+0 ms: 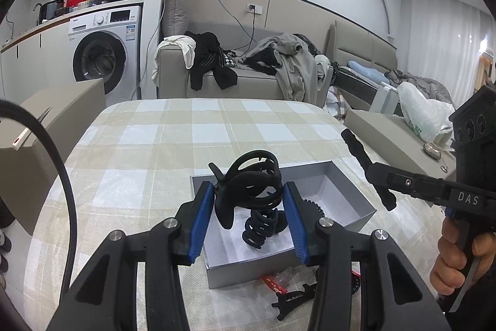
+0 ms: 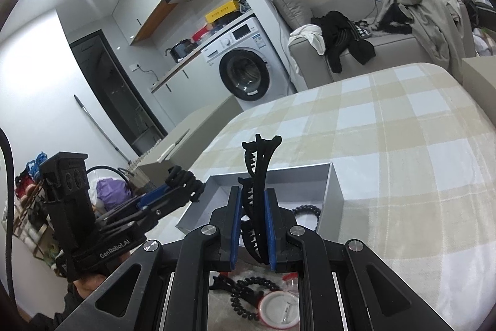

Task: Organize jewelry
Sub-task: 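Carry the claw clip and hair tie over the grey box with both grippers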

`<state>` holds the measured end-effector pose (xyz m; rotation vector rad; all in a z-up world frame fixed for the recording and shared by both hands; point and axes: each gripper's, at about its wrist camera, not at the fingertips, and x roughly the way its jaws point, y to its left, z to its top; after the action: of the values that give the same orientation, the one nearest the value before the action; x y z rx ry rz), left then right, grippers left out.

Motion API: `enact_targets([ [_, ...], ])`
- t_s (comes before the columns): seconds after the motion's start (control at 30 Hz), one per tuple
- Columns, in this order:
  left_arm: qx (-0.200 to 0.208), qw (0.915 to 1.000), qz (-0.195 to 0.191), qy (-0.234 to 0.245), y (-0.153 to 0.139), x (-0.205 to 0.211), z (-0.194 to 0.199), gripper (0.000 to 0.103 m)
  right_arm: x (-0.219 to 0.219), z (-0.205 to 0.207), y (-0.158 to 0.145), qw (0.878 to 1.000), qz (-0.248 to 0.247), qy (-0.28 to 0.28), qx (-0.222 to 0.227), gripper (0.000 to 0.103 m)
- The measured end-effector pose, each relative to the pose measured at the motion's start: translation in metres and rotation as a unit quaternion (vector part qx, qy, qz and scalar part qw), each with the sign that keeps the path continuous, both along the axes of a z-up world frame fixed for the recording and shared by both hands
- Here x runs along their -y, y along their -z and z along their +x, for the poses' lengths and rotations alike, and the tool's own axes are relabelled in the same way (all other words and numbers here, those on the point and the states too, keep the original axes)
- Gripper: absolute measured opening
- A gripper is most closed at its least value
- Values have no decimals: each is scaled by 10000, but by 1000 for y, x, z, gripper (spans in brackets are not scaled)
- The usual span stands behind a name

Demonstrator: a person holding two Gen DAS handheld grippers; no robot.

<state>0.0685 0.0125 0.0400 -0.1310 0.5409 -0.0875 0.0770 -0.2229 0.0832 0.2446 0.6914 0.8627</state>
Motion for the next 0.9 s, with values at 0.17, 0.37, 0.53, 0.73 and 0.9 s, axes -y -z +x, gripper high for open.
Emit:
enact_targets([
  [0.17,-72,9999,73,-4,3,3,1,40,0,1,2,10000,-14,-7,-37,13],
  [0.37,-132,9998,118,11,6,7,2,40,-1,1,3,10000,-19,-16,-48,13],
  [0.53,-139,9998,146,29,6,10,1,40,-2,0,4,10000,-49,-46,-47,13],
  [0.73,-151,9997,163,26,7,10,2,40,-4,1,4,10000,-67,-46,-48,13],
  [0.9,-184,9997,169,15,9,11,2,40,-4,2,7,9999,-101,-25,-73,13],
])
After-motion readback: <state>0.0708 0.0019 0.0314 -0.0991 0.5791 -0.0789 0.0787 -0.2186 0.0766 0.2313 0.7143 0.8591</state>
